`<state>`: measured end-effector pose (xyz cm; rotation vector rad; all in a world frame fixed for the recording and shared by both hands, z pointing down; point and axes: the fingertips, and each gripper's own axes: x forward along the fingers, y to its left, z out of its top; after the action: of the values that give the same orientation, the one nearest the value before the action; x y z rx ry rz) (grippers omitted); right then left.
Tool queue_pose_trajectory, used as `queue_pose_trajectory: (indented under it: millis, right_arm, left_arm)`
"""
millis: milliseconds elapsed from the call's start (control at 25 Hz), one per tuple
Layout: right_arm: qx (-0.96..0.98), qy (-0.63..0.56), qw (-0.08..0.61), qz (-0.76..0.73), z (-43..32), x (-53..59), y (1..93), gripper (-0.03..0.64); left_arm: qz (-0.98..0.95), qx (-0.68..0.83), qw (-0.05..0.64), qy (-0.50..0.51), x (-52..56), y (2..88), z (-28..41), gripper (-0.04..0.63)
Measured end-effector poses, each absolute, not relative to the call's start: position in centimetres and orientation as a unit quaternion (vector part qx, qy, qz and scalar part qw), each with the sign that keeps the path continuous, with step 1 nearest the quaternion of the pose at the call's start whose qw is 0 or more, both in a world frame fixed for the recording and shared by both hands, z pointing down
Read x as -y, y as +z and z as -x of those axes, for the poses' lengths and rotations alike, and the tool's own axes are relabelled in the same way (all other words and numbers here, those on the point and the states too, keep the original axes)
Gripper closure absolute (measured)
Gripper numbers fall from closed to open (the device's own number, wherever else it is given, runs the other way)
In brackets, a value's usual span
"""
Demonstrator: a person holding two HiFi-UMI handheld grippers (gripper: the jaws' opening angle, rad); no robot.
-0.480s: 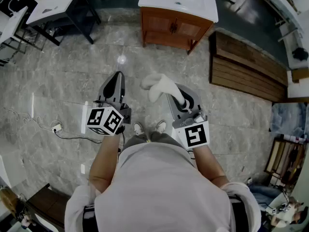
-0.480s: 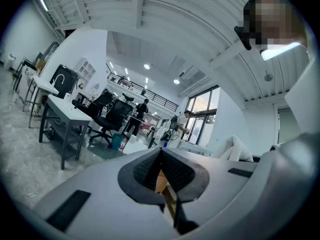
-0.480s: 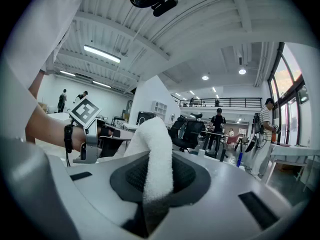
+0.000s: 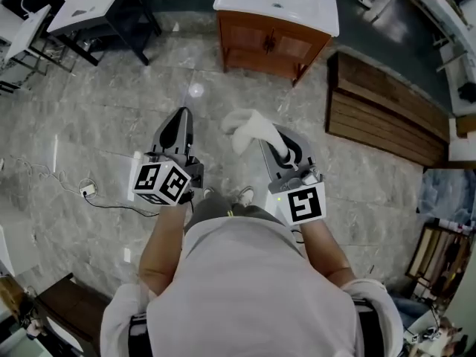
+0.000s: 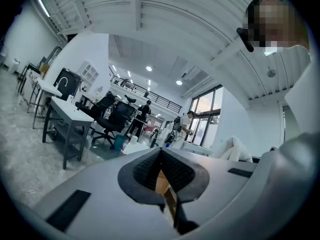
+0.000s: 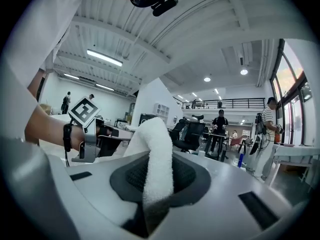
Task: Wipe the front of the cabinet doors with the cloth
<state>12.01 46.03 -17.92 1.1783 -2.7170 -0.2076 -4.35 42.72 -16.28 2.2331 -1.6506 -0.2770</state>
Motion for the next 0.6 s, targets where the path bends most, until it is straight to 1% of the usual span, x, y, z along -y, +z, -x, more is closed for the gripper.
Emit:
queue_pose_trajectory:
  millis: [360,600]
  right_arm:
    - [0.911,-0.077,0.096,-0.394,-13.1,-44.1,-17.5,0.535]
    - [0.904,-0.073,0.115,-0.406,-12.2,-38.9,-16.1,0.535]
  left_arm:
    - [-0.786,0.582,0.178,-0.105,-40.3,-15.8,3.7,0.578]
    - [-0.793,0.568,0.194,-0.105,-34.4,-14.1,4.5,0.578]
